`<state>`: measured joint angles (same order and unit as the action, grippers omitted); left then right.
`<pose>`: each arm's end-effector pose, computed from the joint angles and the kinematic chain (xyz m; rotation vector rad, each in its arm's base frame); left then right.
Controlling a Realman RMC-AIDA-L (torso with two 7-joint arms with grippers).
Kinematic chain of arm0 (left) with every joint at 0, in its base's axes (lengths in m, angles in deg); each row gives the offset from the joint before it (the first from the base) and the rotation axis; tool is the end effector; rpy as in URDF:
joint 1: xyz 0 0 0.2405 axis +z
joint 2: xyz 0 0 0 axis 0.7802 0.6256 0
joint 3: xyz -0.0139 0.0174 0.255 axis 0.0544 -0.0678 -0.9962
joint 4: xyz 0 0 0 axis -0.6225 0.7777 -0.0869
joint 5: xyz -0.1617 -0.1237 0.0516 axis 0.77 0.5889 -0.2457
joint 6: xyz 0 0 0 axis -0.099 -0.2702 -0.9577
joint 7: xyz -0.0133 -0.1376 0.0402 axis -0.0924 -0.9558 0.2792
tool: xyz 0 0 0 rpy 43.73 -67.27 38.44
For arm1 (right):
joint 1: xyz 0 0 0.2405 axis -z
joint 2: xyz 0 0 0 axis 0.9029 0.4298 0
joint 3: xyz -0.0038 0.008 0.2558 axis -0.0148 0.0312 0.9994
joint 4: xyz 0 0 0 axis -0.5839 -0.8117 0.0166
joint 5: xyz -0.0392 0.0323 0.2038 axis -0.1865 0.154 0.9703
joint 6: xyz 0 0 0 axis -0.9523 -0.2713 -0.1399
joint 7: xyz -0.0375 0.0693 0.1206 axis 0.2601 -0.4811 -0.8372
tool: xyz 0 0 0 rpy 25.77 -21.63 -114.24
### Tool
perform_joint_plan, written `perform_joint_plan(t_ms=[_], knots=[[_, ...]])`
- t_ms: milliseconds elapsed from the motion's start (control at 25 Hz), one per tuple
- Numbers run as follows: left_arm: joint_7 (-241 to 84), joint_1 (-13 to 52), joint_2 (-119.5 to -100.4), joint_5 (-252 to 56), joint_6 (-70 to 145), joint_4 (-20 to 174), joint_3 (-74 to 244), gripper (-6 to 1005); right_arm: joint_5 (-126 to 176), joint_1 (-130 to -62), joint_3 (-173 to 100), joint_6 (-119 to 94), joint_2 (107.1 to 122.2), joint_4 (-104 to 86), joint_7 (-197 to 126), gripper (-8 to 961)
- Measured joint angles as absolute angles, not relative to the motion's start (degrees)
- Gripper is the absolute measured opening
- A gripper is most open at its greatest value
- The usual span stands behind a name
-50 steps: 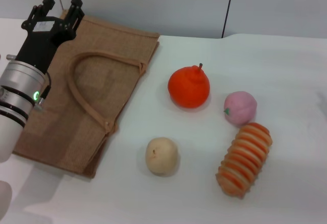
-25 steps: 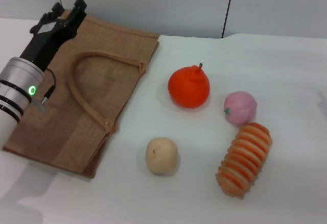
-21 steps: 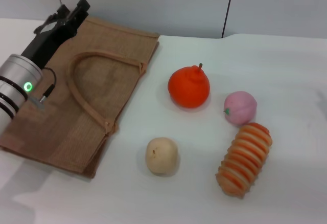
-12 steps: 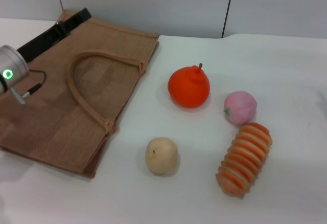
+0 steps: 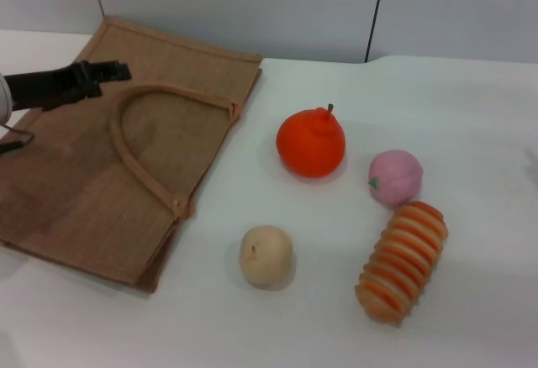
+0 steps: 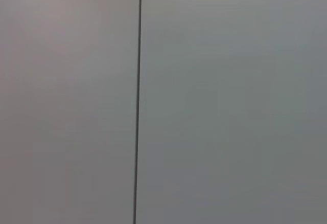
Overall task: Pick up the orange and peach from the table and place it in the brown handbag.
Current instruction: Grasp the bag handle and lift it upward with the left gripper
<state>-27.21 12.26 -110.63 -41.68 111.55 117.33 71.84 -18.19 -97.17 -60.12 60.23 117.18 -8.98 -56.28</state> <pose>-0.3118 0.4089 0.0828 -1.8471 -1.5606 -0.6335 0.2935 0.3648 0.0474 -1.6585 0.3001 0.9551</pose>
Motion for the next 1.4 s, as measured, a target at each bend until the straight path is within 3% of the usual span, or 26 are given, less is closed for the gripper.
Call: perform_joint_plan(t_ms=[480, 1400], knots=[[-38.97, 6.01, -111.11, -66.11, 108.95, 121.41, 71.85, 708, -18.02, -97.06, -60.03, 59.49, 117.11, -8.98, -56.28, 696], [-34.40, 3.03, -111.59, -66.31, 91.82, 110.92, 61.45, 703, -17.83, -97.35, -60.03, 59.46, 117.11, -8.98, -56.28, 697]])
